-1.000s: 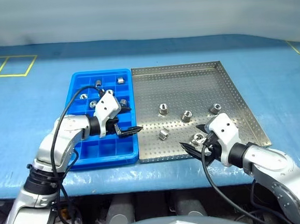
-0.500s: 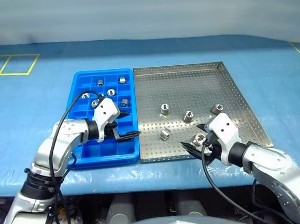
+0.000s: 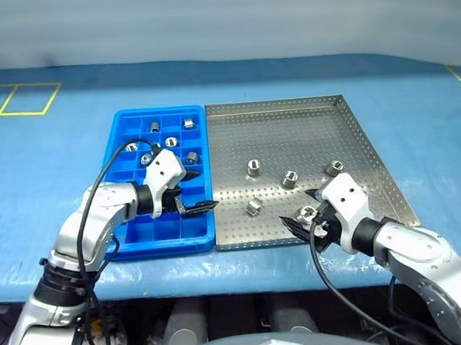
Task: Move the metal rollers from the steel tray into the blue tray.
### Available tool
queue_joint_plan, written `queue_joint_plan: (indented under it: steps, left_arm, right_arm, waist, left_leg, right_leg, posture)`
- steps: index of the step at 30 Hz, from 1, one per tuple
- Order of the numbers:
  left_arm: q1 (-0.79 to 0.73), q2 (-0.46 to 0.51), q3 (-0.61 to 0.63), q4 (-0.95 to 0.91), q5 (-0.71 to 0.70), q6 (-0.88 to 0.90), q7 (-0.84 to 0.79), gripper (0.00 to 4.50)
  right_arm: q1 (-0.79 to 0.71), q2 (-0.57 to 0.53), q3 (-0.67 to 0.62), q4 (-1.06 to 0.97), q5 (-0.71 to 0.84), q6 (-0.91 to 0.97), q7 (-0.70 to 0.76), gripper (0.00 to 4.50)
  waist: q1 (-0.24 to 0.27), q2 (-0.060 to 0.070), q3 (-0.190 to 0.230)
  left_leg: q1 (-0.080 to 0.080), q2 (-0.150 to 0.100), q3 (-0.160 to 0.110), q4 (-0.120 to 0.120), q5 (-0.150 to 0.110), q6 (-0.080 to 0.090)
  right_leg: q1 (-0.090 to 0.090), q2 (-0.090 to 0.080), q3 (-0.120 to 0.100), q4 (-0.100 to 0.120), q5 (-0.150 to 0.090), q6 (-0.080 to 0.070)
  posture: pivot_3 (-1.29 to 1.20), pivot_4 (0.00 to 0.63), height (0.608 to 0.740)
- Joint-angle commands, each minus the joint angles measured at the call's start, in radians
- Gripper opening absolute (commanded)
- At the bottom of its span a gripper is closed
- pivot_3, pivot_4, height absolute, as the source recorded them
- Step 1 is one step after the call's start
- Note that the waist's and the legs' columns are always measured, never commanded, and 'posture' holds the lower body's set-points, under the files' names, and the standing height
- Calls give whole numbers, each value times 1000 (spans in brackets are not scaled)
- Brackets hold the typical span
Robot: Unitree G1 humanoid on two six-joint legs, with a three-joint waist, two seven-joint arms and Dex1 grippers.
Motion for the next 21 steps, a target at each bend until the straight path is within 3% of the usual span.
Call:
queue_joint_plan:
  steps: [1,8,13,21]
  left_arm:
    - [-118,-79,-15,38,33,14,86,4500]
    - [-347,-248,-123,278,100,26,121,4500]
    - [-462,-350,-203,540,195,-88,121,4500]
    - [-566,-513,-180,935,283,-310,209,4500]
  right_arm:
    - [-12,-1,-11,-20,-9,-20,-19,4467]
    - [-2,14,-9,-34,-20,-33,-54,4467]
    - [18,30,10,-52,-37,-45,-83,4467]
    - [67,69,23,-81,-62,-56,-131,4467]
  waist:
    - [7,0,0]
    - [2,-1,0]
    - [-7,-1,0]
    - [-22,-1,0]
  left_leg:
    - [0,-1,-1,1,0,0]
    - [-2,-5,-1,2,0,1]
    - [-2,-5,0,1,0,1]
    - [-2,-5,0,2,0,1]
  right_leg:
    - [0,0,0,0,0,0]
    - [1,1,0,-1,1,2]
    - [0,3,0,0,1,1]
    - [0,3,2,-1,1,2]
  posture:
    - [92,150,740]
    - [64,150,740]
    - [28,150,740]
    - [-33,150,740]
